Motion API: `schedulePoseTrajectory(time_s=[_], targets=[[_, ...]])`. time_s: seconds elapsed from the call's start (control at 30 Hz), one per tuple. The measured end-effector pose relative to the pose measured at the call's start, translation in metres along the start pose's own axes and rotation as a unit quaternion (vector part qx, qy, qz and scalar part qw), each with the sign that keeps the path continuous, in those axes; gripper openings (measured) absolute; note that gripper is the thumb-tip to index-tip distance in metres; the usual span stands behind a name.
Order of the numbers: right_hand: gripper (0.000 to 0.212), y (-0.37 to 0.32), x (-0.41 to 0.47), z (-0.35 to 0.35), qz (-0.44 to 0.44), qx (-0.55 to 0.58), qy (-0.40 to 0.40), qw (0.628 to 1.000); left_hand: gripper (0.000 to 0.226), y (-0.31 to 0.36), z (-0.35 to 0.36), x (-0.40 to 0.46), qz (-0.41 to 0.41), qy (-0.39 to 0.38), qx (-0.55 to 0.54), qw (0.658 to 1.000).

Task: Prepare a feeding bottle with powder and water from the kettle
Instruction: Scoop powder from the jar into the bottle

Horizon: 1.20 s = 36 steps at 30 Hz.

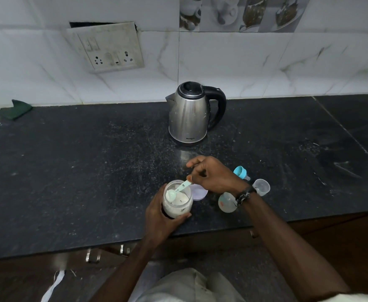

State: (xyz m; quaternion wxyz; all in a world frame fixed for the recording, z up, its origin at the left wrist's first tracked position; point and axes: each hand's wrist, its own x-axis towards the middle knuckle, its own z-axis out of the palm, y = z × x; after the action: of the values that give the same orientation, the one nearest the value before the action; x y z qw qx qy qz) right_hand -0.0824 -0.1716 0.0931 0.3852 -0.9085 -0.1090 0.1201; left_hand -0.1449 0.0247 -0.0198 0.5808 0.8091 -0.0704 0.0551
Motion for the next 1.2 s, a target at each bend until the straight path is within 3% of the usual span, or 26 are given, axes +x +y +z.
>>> schedulePoseTrajectory(time_s=[0.2,0.43,0.67,0.93,1.2], targets=[[0.011,0.008,-0.003,-0.004,0.009,0.018,0.012,1.0,0.098,-0.007,-0.002,0.001,-0.017,-0.022,0.012,1.0],[0.01,0.015,-0.008,-0.005,0.031,0.044,0.024,0.998,0.13,-0.005,-0.002,-0.001,-0.048,-0.031,0.04,0.998],[0.011,0.019,-0.018,-0.017,0.034,0.095,0.04,0.994,0.145,0.001,-0.006,-0.001,0.003,-0.019,0.023,1.0],[0.011,0.034,-0.045,-0.047,0.059,0.158,0.1,0.98,0.134,0.05,0.009,0.012,0.171,-0.021,0.054,0.984],[0.014,0.053,-0.085,-0.08,0.092,0.141,0.156,0.973,0.115,0.093,0.056,0.004,0.155,-0.083,-0.022,0.984]])
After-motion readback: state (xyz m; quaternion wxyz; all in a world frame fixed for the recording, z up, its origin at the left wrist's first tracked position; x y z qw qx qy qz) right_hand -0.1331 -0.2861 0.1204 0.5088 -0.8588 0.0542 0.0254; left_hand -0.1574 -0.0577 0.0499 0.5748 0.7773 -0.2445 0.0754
